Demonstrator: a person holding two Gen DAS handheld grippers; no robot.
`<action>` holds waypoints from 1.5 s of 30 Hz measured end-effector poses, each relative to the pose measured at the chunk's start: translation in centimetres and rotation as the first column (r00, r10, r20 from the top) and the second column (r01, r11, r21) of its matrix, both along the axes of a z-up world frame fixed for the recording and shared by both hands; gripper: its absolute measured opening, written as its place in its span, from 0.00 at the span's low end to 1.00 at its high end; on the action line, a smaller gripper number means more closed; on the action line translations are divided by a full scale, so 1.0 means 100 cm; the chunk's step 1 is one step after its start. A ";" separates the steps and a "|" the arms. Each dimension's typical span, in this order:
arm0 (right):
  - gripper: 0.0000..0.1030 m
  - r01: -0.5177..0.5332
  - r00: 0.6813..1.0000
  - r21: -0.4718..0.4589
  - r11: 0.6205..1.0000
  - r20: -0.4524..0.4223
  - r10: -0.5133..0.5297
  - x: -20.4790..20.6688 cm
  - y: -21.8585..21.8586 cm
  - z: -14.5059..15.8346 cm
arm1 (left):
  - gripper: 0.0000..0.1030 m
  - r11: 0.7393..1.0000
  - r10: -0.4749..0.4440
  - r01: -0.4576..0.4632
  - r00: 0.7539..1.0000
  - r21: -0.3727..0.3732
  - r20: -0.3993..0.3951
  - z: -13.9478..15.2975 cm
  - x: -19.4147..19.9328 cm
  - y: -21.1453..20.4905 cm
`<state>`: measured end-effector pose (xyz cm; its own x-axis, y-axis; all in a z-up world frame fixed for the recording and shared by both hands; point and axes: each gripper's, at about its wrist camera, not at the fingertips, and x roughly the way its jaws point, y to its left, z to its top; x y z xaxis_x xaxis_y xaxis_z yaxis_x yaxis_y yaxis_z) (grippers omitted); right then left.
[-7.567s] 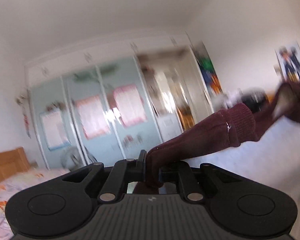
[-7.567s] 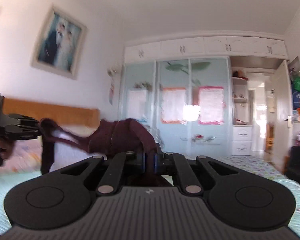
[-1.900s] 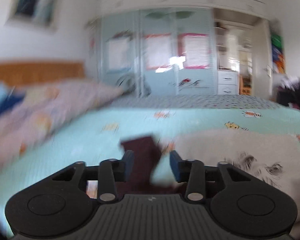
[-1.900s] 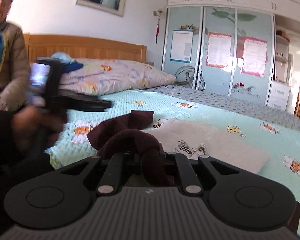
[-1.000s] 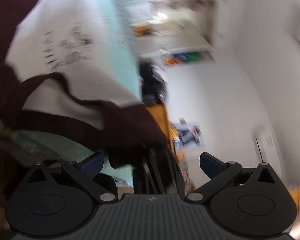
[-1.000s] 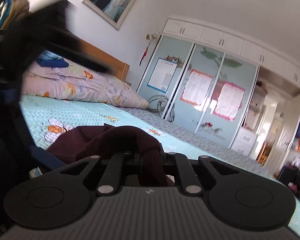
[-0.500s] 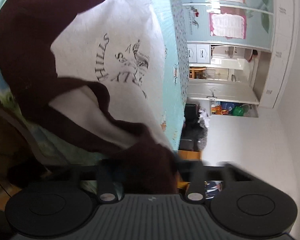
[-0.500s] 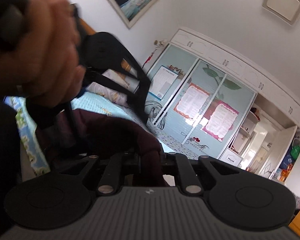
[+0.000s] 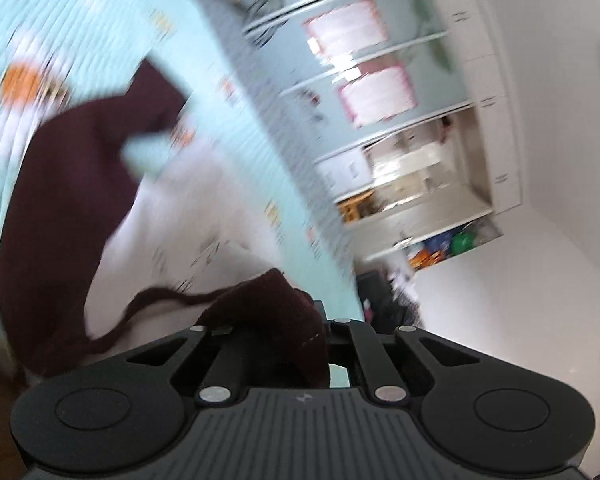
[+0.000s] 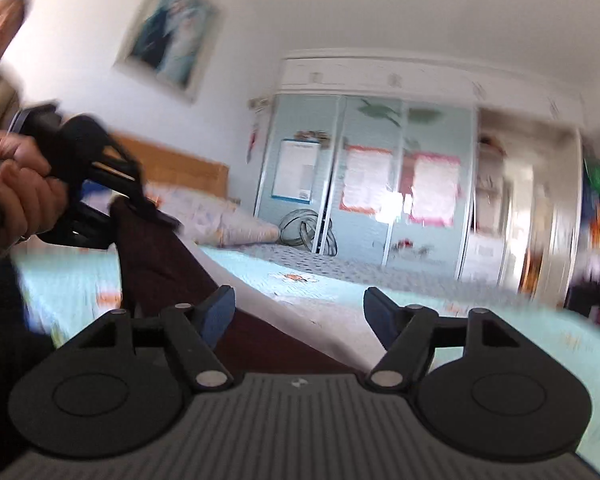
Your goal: Fold clothes
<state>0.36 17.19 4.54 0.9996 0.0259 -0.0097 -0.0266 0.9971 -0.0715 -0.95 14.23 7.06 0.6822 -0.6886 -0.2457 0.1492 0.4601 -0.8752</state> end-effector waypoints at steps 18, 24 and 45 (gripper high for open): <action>0.91 -0.405 0.912 -0.153 0.901 -0.142 0.385 0.115 0.065 0.078 | 0.09 0.828 -0.459 0.391 0.884 0.402 0.085 -0.041 -0.102 0.039; 0.91 -0.437 0.853 -0.232 0.869 -0.415 0.318 0.166 0.142 0.030 | 0.10 0.799 -0.499 0.425 0.863 0.424 0.075 -0.064 -0.093 0.032; 0.08 -0.398 0.624 -0.204 0.894 -0.775 0.100 0.254 0.244 -0.058 | 0.19 0.816 -0.480 0.407 0.872 0.411 0.090 -0.080 -0.108 0.039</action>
